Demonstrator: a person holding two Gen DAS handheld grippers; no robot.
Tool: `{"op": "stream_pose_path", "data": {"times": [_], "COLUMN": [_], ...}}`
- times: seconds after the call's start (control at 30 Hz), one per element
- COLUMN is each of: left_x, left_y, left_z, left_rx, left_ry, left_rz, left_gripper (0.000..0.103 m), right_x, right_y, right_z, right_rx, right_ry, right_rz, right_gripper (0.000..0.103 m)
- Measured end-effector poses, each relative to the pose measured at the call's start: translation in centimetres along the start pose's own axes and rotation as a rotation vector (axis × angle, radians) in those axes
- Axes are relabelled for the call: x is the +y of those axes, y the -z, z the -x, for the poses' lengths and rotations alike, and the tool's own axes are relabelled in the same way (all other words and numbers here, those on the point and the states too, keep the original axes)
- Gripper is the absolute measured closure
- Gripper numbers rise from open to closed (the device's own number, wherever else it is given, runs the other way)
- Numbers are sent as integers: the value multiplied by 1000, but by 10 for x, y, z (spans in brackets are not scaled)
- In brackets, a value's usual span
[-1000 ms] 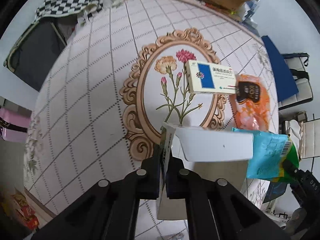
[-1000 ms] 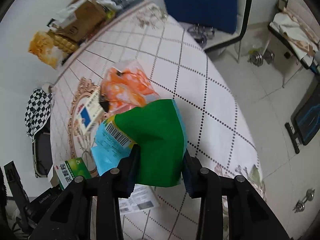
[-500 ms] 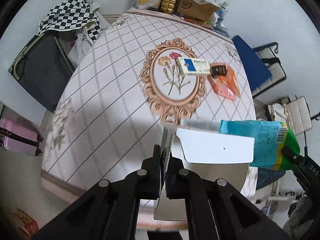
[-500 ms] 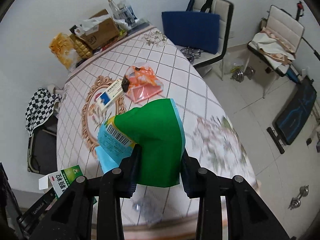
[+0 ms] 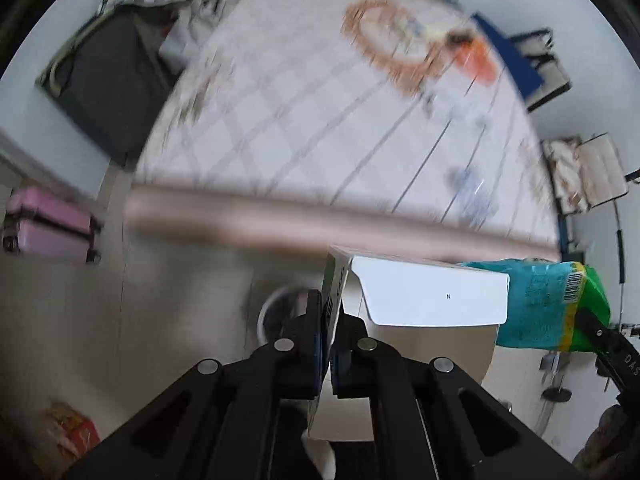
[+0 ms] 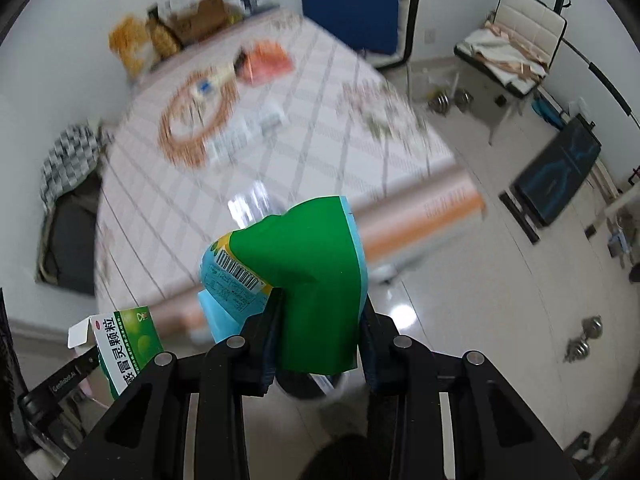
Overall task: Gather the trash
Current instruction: 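Carry both items over the trash bin and open both tools to drop them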
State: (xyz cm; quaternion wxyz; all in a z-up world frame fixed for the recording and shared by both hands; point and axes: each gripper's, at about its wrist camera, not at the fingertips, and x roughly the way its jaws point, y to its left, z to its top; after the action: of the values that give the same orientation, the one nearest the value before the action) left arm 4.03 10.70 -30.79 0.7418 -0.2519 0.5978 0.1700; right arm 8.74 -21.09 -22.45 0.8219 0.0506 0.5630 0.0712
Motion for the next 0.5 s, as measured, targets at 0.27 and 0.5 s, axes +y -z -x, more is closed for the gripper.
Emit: {"op": "stream_pose_path", "data": {"times": [0.27,0.5], "left_x": [40,68], "left_y": [78,98], "left_z": [-133,-285], "left_rx": [208,293], "left_ry": [-90,-138], "left_rz": [118,187], "left_gripper": [102,102], "right_x": [-22,-37], "right_y": [95,153], "right_z": [-105,-263], "right_rx": [181,276], "right_ry": [96,174], "right_rz": [30,8], "right_gripper": [68,68]}}
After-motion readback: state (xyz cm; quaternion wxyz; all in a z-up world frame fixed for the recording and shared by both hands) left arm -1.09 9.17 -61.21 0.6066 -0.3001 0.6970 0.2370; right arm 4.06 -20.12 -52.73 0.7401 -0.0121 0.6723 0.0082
